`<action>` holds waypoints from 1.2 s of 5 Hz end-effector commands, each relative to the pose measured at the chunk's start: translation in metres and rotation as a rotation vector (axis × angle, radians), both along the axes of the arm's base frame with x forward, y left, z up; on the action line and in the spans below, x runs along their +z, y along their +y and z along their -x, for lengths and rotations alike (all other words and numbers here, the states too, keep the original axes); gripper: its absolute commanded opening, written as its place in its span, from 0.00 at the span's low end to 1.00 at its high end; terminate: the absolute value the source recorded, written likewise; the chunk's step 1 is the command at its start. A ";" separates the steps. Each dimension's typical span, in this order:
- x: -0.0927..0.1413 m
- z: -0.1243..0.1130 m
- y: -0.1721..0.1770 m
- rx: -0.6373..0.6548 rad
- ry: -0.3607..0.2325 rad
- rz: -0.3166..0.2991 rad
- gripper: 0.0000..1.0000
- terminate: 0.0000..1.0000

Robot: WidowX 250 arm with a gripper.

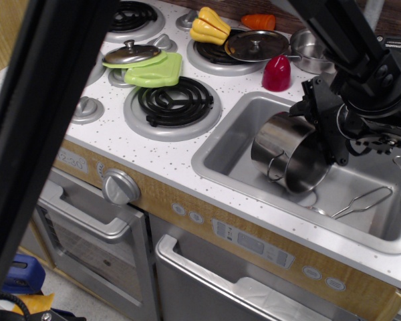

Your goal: Flip pot upright in sink

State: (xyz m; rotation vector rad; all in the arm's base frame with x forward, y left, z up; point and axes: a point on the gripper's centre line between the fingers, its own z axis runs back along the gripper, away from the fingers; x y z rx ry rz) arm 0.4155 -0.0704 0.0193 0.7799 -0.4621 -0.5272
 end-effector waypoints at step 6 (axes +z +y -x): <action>-0.003 -0.018 0.022 0.238 0.230 0.510 1.00 0.00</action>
